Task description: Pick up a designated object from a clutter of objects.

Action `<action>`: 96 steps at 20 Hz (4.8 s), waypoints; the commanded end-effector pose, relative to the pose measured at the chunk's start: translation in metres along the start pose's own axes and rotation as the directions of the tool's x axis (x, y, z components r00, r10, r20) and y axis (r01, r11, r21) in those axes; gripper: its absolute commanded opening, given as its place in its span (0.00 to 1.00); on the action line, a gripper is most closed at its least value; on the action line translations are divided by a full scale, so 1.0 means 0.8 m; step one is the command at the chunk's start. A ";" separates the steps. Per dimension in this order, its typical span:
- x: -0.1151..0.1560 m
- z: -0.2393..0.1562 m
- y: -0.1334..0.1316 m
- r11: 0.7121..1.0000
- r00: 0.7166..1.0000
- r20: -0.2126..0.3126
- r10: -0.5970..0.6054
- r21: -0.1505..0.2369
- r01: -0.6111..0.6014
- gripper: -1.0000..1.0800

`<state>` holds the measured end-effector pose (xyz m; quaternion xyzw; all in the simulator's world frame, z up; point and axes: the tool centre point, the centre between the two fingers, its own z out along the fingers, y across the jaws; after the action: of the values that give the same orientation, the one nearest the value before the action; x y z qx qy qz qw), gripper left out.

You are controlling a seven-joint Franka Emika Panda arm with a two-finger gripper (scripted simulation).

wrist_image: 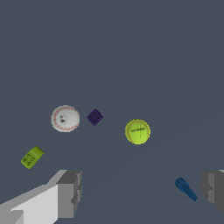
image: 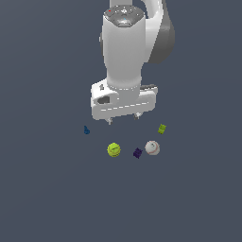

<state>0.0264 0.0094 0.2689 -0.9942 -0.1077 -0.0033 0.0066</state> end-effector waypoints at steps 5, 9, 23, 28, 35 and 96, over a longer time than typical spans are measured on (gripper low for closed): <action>0.007 0.073 0.022 0.991 0.991 0.004 -0.132 -0.005 0.132 0.96; 0.006 0.121 0.035 0.976 0.976 0.006 -0.218 -0.007 0.218 0.96; -0.005 0.216 0.058 0.922 0.922 0.012 -0.388 -0.008 0.388 0.96; -0.007 0.220 0.059 0.920 0.920 0.013 -0.393 -0.008 0.393 0.96; -0.007 0.240 0.059 0.919 0.919 0.013 -0.394 -0.008 0.394 0.96; -0.030 -0.075 -0.075 0.918 0.918 0.013 -0.397 -0.009 0.397 0.00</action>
<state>-0.0088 0.0583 0.3178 -0.9517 -0.3071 0.0001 -0.0006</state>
